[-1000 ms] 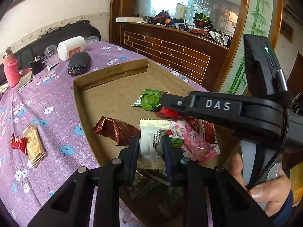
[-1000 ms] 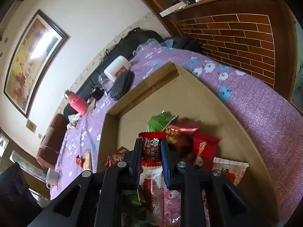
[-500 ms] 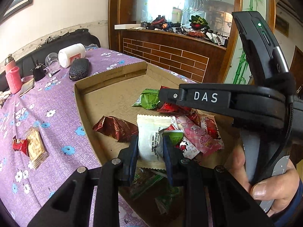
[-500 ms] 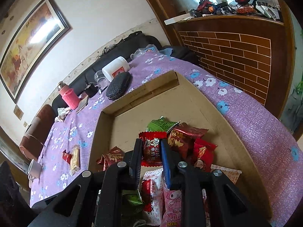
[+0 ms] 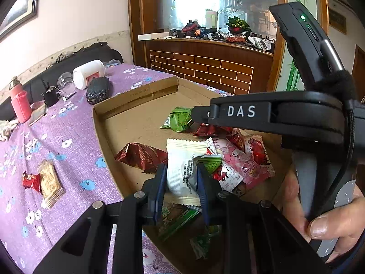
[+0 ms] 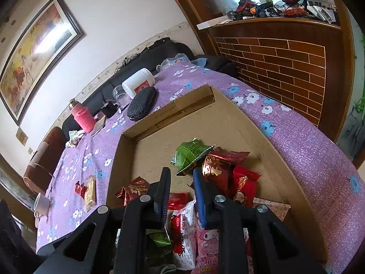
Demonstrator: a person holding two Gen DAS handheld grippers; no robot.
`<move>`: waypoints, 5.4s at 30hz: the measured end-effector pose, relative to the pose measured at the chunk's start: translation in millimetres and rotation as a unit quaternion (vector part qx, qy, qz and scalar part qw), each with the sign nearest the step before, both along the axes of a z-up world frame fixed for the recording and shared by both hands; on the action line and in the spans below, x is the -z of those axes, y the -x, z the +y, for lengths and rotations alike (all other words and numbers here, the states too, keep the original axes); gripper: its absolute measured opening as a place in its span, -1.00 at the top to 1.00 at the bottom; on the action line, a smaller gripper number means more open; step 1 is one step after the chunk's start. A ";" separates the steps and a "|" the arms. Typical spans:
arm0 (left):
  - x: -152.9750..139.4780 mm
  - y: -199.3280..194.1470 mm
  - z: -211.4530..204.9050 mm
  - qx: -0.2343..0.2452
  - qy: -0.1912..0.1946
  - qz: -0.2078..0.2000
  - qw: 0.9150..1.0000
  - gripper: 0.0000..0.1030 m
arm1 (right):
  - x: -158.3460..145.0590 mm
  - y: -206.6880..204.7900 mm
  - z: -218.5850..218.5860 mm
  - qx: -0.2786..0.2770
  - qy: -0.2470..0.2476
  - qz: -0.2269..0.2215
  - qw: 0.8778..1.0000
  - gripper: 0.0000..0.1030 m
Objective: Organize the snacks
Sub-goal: 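Carry the white packet and red candy over the tray and release them, then move both grippers back over the table toward the last snacks, then grasp the yellow bread packet with the right gripper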
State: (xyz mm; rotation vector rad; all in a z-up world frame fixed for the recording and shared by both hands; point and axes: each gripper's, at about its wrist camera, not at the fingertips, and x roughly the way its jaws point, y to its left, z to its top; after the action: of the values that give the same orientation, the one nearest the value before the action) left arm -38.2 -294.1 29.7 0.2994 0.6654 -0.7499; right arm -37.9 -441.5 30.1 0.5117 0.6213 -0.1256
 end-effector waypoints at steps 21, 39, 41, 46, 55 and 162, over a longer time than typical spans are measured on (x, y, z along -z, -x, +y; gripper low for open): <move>-4.0 3.5 1.3 -0.006 0.000 -0.027 1.000 0.10 | -1.8 1.8 1.0 0.004 0.007 -0.003 1.000 0.48; -6.1 9.0 -0.1 -0.017 -0.008 -0.053 0.998 -0.03 | -8.6 9.2 1.3 0.013 0.014 -0.023 1.000 0.24; -5.8 9.4 -0.4 -0.017 -0.009 -0.054 0.998 -0.04 | -8.5 9.3 1.2 0.013 0.014 -0.022 1.000 0.21; -5.8 9.2 -0.4 -0.017 -0.009 -0.055 0.998 -0.07 | -8.5 8.7 2.0 0.014 0.015 -0.021 1.000 0.17; -8.9 11.6 -3.3 -0.015 -0.011 -0.062 0.998 -0.18 | -7.5 6.8 3.2 0.014 0.022 -0.018 1.000 0.14; 16.3 -130.9 267.5 -0.202 -0.096 0.078 0.971 0.59 | 16.4 -141.2 224.3 -0.207 0.125 0.114 0.964 0.30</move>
State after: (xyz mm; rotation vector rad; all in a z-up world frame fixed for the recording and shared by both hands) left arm 92.7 -26.6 13.3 0.2720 0.9175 -0.3199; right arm 103.3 -217.1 13.7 0.1154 0.9126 0.1345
